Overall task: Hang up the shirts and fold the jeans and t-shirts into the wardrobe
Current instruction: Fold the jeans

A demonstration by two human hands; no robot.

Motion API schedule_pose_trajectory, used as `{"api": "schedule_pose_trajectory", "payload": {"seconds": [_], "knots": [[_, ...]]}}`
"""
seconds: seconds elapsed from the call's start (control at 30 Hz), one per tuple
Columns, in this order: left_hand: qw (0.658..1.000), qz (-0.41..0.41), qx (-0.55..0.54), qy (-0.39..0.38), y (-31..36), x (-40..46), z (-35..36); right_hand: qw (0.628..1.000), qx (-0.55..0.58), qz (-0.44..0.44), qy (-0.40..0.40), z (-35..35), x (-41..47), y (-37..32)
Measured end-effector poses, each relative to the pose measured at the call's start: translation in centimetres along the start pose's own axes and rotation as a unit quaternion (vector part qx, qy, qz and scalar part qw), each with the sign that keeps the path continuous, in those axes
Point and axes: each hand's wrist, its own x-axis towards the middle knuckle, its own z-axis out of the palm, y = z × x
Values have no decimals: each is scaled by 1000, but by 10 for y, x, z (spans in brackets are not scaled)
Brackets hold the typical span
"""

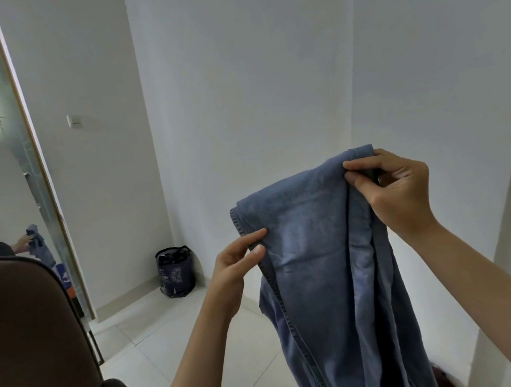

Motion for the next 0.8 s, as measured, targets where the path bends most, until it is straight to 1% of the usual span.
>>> {"api": "schedule_pose_trajectory", "payload": {"seconds": [0.23,0.37,0.53,0.6,0.73,0.8], "knots": [[999,-22,13,20,0,3,11,999,13,33,2,-11,-9,7],[999,-11,20,40,0,-3,19,999,11,44,5,-18,-18,8],[998,-1,-7,56,1,-8,29,999,4,47,5,-28,-27,8],[999,11,-8,49,7,-7,32,998,7,54,9,-34,-28,8],[999,32,-8,3,25,1,32,998,3,56,1,-48,-30,7],[999,54,2,3,35,9,31,999,13,52,-6,-53,-29,3]]}}
